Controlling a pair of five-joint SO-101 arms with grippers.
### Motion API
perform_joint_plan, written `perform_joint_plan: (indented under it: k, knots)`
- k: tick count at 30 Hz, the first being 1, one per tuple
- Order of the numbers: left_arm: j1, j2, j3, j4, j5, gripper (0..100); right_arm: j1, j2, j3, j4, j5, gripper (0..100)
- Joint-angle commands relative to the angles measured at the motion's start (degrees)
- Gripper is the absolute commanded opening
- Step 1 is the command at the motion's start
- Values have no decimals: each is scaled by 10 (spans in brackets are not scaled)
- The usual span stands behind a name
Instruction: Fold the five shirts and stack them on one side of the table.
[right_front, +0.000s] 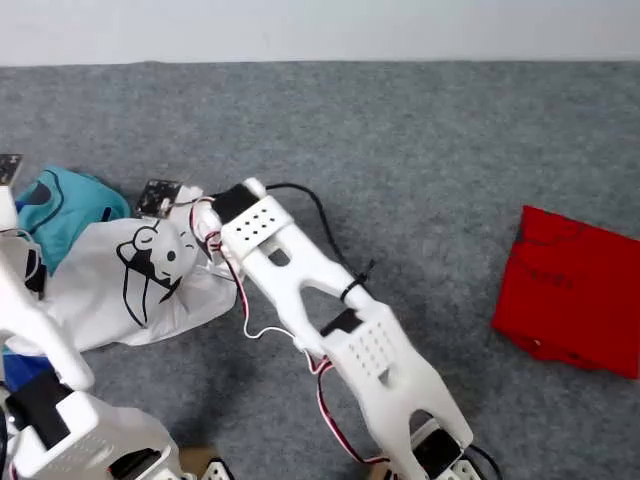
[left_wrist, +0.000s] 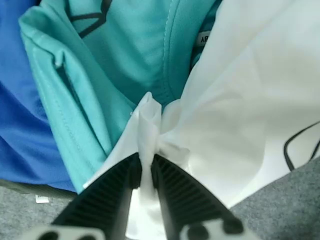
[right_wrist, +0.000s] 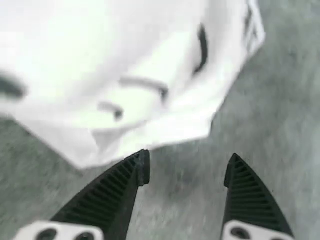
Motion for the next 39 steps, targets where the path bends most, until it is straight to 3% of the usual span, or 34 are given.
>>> perform_joint_plan:
  k: [1, 9, 14, 16, 26, 35, 39]
  knots:
    - [-1, -31, -1, -11, -5, 5, -6, 53, -109, -7, 29, 251]
    - [-1, -32, 0, -9, -4, 5, 7, 193, -309, 19, 35, 232]
    - [-1, -32, 0, -11, -4, 5, 7, 214, -353, 63, 100, 0]
    - [-1, -33, 0, -11, -4, 5, 11, 211, -361, 98, 130, 25]
    - [3, -43, -48, 5, -1, 5, 75, 152, -449, 211, 118, 10]
    - [134, -159, -81, 15, 46, 5, 173, 28, -447, 211, 117, 10]
    - [177, -185, -81, -25, 101, 5, 226, -37, -447, 211, 119, 10]
